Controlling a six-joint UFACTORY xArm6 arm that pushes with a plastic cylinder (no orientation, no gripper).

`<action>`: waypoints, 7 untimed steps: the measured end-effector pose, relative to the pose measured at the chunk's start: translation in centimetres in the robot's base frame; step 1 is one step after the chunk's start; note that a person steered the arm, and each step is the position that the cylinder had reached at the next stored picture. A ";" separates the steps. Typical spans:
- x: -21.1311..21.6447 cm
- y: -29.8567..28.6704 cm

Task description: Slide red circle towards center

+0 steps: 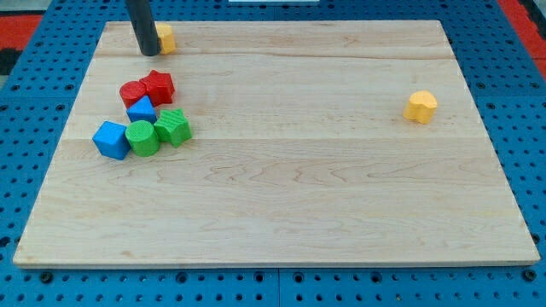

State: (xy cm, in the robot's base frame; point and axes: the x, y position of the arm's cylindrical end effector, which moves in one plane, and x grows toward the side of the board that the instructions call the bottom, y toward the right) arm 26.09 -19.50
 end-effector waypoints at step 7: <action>6.5 -4.6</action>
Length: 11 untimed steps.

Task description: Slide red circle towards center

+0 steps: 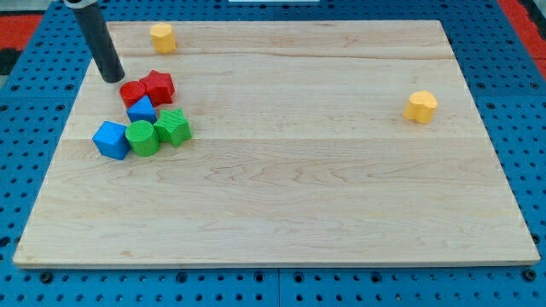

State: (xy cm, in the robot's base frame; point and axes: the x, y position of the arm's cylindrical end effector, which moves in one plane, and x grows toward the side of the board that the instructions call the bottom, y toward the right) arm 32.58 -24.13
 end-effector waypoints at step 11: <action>16.9 22.5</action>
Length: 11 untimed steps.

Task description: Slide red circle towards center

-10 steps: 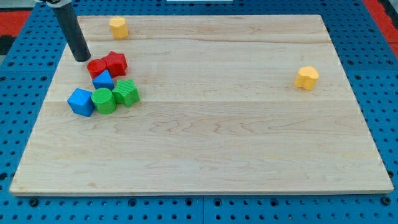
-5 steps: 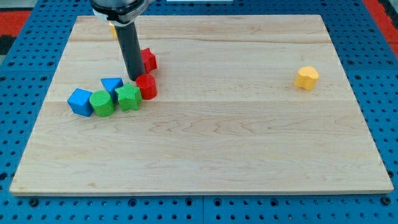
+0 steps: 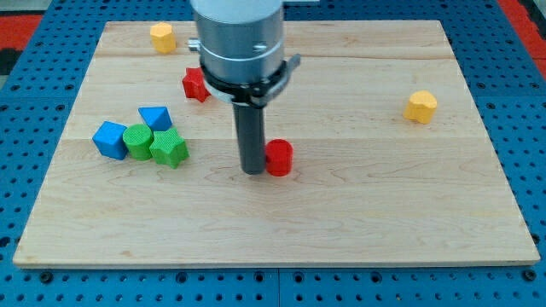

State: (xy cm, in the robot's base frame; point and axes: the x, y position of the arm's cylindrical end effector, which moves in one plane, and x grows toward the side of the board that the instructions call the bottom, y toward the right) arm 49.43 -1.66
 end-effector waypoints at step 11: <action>-10.4 4.5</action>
